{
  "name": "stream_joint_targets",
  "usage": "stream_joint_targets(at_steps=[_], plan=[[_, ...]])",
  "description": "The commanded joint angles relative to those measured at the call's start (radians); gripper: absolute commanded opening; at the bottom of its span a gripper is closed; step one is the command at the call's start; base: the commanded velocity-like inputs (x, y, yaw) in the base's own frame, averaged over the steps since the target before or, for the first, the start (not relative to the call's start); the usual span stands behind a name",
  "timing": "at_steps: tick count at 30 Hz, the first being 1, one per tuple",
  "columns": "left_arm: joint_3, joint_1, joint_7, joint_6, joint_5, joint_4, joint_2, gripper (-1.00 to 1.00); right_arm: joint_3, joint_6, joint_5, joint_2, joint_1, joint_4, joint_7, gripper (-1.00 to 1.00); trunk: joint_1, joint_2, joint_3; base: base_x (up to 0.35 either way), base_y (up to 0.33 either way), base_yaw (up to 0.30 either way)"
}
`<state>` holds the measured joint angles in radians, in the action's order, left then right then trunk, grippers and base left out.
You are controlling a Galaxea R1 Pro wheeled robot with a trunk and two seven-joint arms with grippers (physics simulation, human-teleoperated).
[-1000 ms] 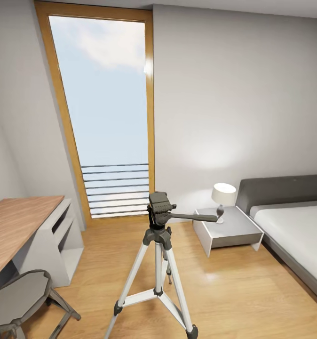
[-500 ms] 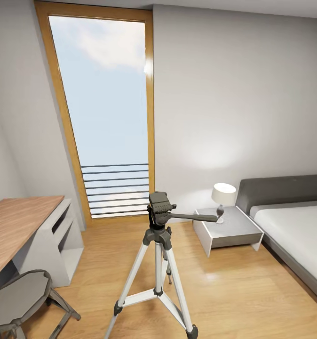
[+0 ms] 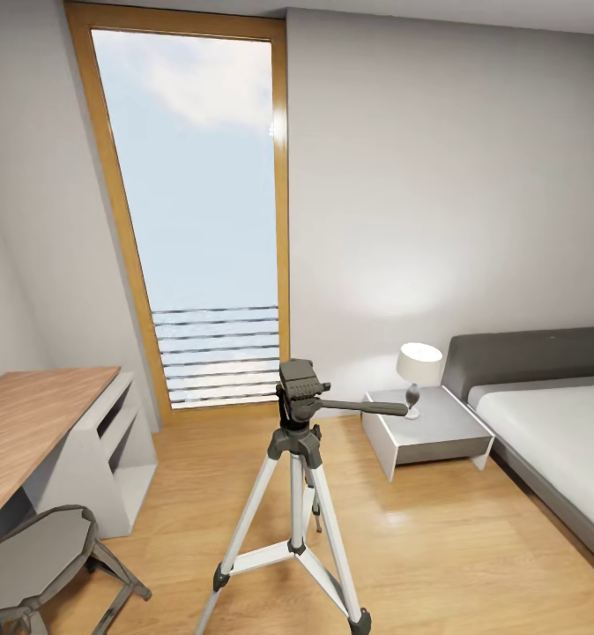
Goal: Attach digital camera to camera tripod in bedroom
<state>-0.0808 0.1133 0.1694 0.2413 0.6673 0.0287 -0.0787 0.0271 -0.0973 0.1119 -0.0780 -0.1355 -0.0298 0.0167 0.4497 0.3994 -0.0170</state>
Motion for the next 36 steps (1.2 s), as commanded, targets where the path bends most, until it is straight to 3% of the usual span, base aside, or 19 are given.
stream_joint_targets(at_steps=[1, 17, 36], plan=[[0.004, 0.0, 0.005, 0.004, 0.013, -0.003, 0.0, -1.0, 0.003, -0.005, 0.01, 0.0, -0.001, -0.003, 0.002, 1.0, 0.0, 0.001, 0.0, 0.0, 0.0, 0.0], [0.004, 0.0, 0.003, 0.004, 0.015, -0.003, 0.002, -1.0, 0.004, 0.007, 0.007, 0.0, -0.001, -0.004, 0.001, 1.0, 0.0, 0.001, 0.003, 0.0, 0.0, 0.0], [0.004, 0.0, 0.004, 0.004, 0.014, -0.003, 0.001, -1.0, 0.002, 0.004, 0.011, -0.002, -0.001, -0.004, 0.0, 1.0, 0.0, 0.001, 0.03, 0.0, 0.0, 0.0]])
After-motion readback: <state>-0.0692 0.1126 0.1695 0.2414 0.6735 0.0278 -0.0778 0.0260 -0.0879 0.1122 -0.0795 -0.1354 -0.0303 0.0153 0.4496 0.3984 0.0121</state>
